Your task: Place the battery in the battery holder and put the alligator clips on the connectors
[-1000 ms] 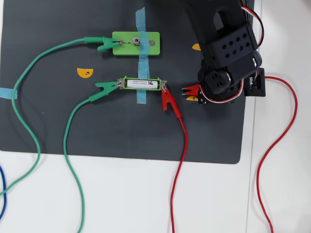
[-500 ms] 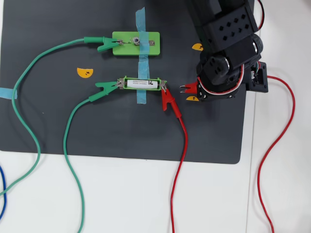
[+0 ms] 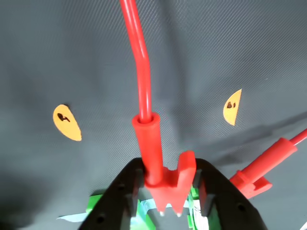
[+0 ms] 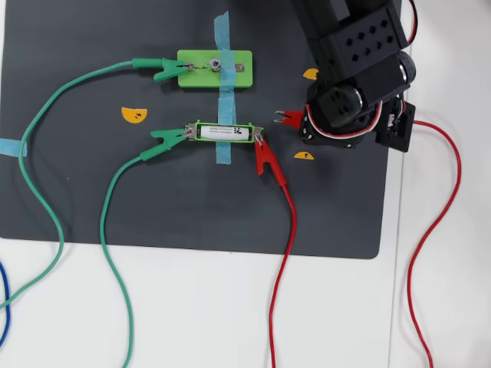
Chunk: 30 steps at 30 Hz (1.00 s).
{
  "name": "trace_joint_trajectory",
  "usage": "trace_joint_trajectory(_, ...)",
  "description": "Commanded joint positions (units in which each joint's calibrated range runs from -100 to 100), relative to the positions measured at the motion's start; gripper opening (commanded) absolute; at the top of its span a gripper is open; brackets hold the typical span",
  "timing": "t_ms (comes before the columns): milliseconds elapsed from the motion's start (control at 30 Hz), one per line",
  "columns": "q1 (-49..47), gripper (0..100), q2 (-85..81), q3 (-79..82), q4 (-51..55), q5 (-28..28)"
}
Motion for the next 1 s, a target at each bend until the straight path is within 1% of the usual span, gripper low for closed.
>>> trace_joint_trajectory(0,2.0,1,-3.0,-0.1,2.2,-2.0)
trace_joint_trajectory(133,2.9,1,-3.0,3.4,1.5,-5.2)
trace_joint_trajectory(233,2.4,1,-3.0,4.7,1.5,-6.1)
trace_joint_trajectory(533,2.9,1,-3.1,4.9,1.5,-10.9)
trace_joint_trajectory(667,3.0,1,-3.4,5.0,1.5,-11.3)
trace_joint_trajectory(733,3.3,1,-6.0,7.2,1.2,-11.3)
trace_joint_trajectory(867,7.3,1,-10.7,13.3,-5.0,-11.3)
trace_joint_trajectory(967,8.1,1,-12.3,16.9,-8.8,-11.3)
